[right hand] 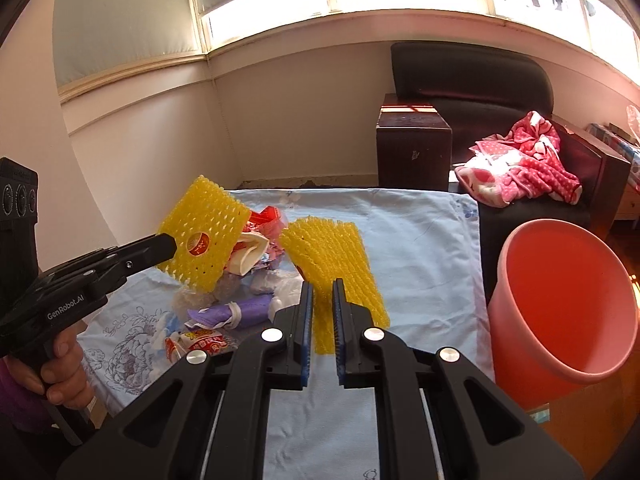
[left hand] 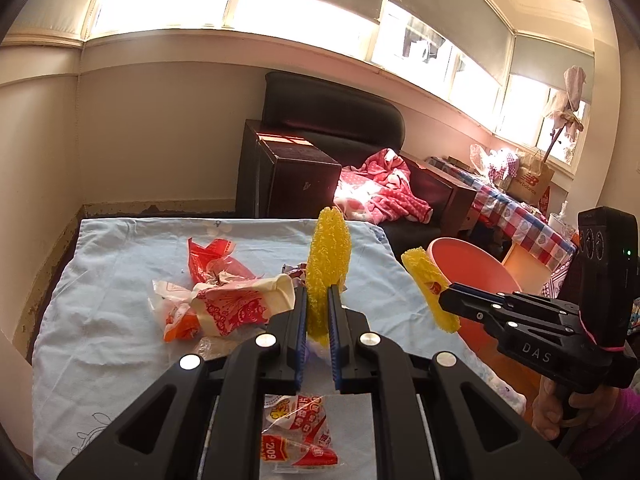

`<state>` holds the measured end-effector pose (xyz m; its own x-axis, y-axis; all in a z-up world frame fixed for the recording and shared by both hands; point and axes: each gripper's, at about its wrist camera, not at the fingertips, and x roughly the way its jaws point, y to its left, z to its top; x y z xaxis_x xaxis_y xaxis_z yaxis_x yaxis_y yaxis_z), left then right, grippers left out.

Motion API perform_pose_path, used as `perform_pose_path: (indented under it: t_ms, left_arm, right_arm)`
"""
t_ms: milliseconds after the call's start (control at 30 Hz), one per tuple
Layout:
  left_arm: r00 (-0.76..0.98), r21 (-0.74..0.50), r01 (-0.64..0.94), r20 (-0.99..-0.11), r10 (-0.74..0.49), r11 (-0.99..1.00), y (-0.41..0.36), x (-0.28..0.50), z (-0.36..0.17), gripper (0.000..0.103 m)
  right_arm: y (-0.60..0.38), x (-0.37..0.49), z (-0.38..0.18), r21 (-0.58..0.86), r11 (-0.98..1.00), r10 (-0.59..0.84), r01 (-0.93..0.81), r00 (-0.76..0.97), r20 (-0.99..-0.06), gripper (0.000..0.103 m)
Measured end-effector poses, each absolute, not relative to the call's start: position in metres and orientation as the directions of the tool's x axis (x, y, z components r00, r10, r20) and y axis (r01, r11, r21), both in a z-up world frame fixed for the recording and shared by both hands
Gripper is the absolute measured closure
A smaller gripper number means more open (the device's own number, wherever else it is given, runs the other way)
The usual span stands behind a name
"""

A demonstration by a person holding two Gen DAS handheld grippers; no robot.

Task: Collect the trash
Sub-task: 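Carry both yellow foam nets over the pink bucket and open both tools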

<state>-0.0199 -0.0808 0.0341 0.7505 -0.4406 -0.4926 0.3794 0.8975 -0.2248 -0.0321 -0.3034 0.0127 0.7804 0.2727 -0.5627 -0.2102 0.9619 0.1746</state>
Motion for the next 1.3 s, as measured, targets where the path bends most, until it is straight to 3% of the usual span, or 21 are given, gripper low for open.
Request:
perform_pose_path:
  t_ms: [667,1000,1300]
  left_arm:
    - [0.556,-0.220,0.671,-0.483,-0.676,0.708,-0.258,0.020,0.044,0.094]
    - [0.444,-0.295,0.676,-0.568,-0.693,0.675,-0.324,0.059,0.011,0.094]
    - [0.420,-0.287,0.653,-0.632,-0.651,0.700,-0.345,0.074,-0.013,0.093]
  right_arm:
    - [-0.443,-0.023,-0.001,0.159,0.966,-0.071,0.204,0.799,-0.597,0.093]
    - [-0.470,-0.011,-0.022,0.155,0.950,-0.110,0.272,0.755,-0.647,0.093]
    - [-0.480,-0.005,-0.037,0.149,0.940,-0.133,0.309,0.729,-0.672,0.093]
